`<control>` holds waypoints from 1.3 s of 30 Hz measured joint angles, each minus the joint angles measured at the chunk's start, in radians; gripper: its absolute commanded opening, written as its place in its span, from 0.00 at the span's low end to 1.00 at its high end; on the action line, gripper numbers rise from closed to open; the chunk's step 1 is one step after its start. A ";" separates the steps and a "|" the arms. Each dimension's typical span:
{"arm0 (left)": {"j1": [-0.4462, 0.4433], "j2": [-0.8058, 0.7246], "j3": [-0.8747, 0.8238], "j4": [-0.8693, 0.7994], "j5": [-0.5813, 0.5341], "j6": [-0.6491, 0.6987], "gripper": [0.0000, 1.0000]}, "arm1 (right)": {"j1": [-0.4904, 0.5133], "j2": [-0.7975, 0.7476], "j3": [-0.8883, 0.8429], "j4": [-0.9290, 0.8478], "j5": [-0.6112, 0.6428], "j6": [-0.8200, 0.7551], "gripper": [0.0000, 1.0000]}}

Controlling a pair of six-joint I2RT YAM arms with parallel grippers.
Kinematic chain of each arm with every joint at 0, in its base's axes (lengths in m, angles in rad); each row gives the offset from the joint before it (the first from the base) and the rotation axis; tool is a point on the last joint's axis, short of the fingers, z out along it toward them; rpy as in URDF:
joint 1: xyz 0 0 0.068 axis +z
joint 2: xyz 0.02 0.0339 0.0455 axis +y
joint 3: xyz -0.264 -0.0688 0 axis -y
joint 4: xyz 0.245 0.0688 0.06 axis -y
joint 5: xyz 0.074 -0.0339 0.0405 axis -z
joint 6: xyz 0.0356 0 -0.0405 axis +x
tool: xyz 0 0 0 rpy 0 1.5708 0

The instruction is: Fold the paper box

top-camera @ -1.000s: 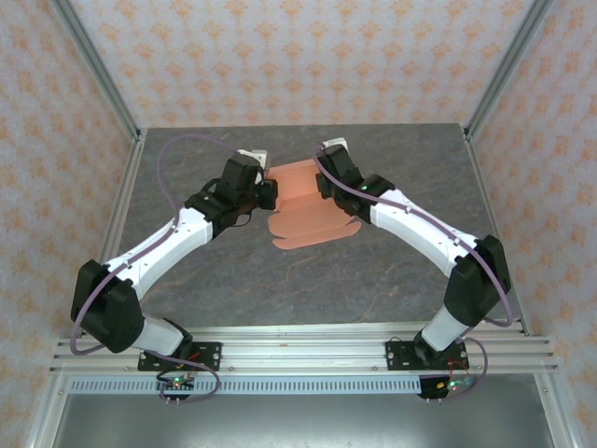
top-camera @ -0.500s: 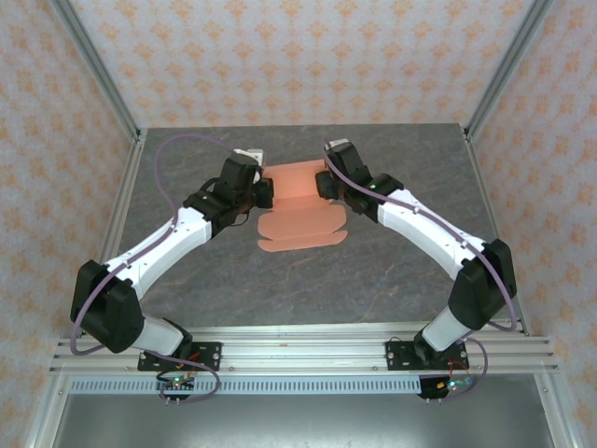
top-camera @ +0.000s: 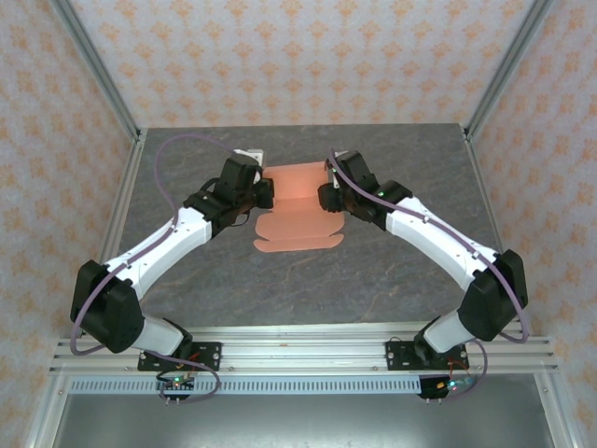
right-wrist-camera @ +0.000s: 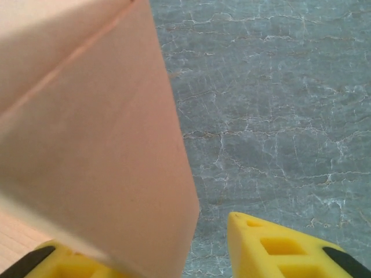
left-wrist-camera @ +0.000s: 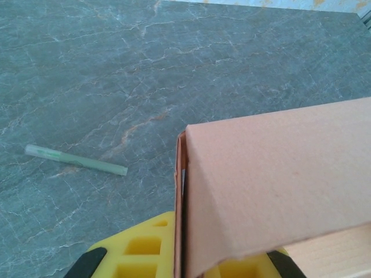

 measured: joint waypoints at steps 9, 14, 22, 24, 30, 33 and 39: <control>-0.002 0.000 -0.002 0.001 0.012 -0.004 0.00 | 0.033 0.044 0.021 -0.012 0.146 0.069 0.21; -0.002 0.000 -0.002 0.006 0.012 -0.011 0.00 | 0.075 0.078 0.055 -0.031 0.273 0.104 0.21; -0.002 0.000 -0.002 0.005 0.000 -0.011 0.00 | 0.070 0.090 0.058 -0.029 0.264 0.103 0.59; -0.001 0.000 -0.002 0.003 -0.004 -0.011 0.00 | 0.064 0.079 0.058 -0.029 0.208 0.086 0.64; 0.002 0.047 0.012 -0.030 -0.019 0.000 0.00 | 0.060 0.007 0.058 -0.034 -0.009 0.053 0.70; 0.016 0.084 0.028 -0.076 -0.017 0.021 0.00 | 0.053 -0.031 0.062 -0.049 -0.085 0.044 0.71; 0.058 0.192 0.130 -0.249 0.030 0.104 0.00 | -0.029 -0.105 0.063 -0.056 -0.143 0.039 0.71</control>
